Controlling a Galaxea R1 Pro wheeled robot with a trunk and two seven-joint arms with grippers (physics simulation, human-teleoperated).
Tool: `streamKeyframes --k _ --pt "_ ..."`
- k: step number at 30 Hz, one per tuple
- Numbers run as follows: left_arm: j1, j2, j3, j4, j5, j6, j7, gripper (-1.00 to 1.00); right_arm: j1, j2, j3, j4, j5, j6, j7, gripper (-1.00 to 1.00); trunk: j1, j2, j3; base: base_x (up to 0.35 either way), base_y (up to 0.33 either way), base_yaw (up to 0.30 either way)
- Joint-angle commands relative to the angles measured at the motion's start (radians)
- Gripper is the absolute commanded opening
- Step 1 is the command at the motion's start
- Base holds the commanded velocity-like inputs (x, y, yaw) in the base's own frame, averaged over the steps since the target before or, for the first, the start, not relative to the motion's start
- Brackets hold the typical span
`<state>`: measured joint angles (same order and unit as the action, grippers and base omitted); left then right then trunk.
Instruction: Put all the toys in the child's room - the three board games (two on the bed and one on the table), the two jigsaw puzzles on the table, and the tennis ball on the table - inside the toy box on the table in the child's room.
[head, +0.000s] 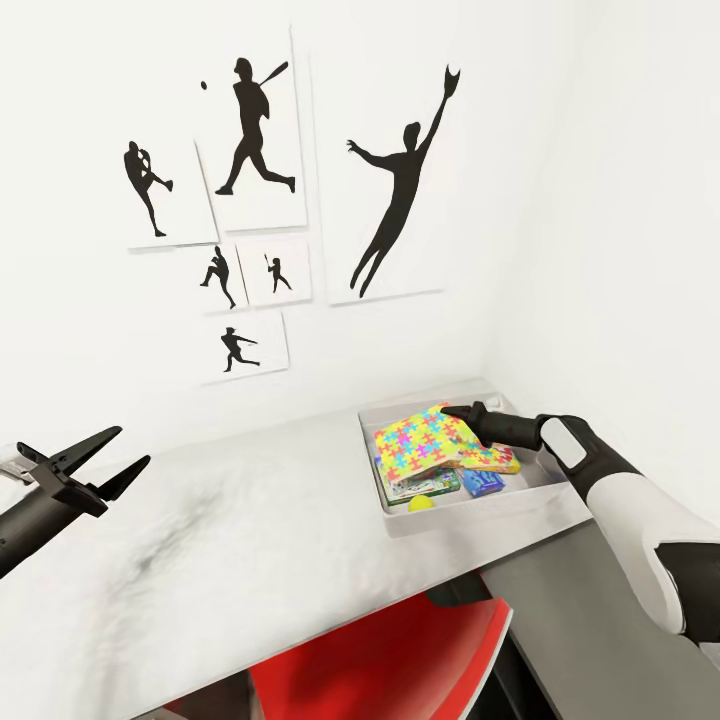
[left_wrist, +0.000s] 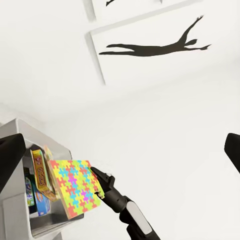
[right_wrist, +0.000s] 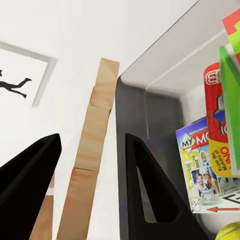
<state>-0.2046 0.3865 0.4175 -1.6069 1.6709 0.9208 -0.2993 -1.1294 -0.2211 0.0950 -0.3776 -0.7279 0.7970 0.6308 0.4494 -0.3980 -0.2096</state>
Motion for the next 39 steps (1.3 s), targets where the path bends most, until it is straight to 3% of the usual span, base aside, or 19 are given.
streamKeyframes --k 1,15,39 --pt "-0.001 0.000 0.001 0.000 -0.003 0.004 -0.004 1.00 -0.001 -0.001 0.007 0.000 -0.004 0.001 0.003 -1.00 0.001 -0.002 -0.002 0.000 0.000 0.000" --pt "-0.001 0.001 0.001 0.000 -0.003 0.004 -0.004 1.00 -0.001 -0.001 0.005 -0.008 -0.004 0.000 0.004 -1.00 0.001 -0.002 -0.005 0.000 0.000 0.000" --pt "-0.001 0.003 0.001 0.000 -0.003 0.006 -0.006 1.00 -0.002 -0.001 0.002 -0.009 -0.005 -0.001 0.003 -1.00 0.001 -0.002 -0.042 0.000 0.000 0.000"
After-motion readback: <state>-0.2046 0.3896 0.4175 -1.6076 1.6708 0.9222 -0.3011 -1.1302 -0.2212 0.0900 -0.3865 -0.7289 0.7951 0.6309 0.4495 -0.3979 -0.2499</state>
